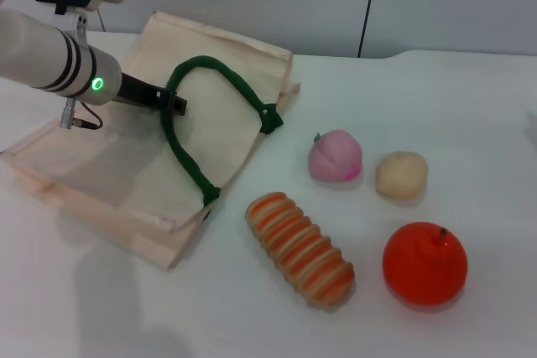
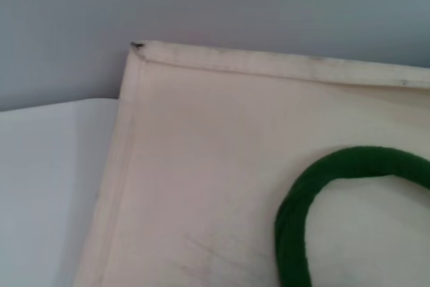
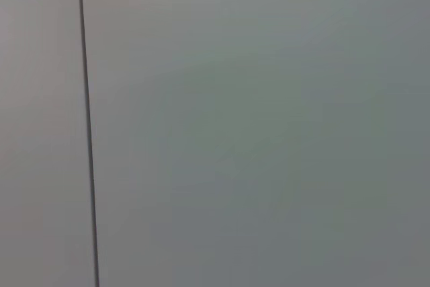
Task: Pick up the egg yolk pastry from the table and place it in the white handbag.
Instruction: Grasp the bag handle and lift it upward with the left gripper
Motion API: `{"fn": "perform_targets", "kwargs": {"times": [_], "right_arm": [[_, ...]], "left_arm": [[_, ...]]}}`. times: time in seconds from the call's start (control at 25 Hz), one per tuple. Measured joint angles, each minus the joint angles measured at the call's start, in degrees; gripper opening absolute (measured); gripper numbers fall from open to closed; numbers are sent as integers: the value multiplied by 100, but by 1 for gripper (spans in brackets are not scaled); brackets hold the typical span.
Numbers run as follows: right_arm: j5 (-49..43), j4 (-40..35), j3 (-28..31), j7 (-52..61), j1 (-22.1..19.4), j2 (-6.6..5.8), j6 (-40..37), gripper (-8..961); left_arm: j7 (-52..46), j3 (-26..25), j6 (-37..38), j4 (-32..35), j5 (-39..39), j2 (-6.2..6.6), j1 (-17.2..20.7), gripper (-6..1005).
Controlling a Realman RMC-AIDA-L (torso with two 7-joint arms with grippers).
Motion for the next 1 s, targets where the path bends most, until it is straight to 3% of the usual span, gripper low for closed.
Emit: {"fn": "perform_targets", "kwargs": {"times": [0.2, 0.72, 0.88, 1.0], "right_arm": [[-14, -2, 0, 22, 1, 2, -4, 877], [-16, 12, -9, 22, 5, 2, -7, 877], [-21, 49, -16, 22, -2, 0, -5, 878], [-118, 79, -71, 49, -5, -36, 81, 878]], "left_arm": [[-46, 0, 4, 5, 5, 6, -7, 441], [-38, -10, -147, 8, -152, 3, 38, 222], [188, -10, -189, 7, -464, -18, 95, 122], [581, -10, -152, 7, -964, -40, 167, 122]]}}
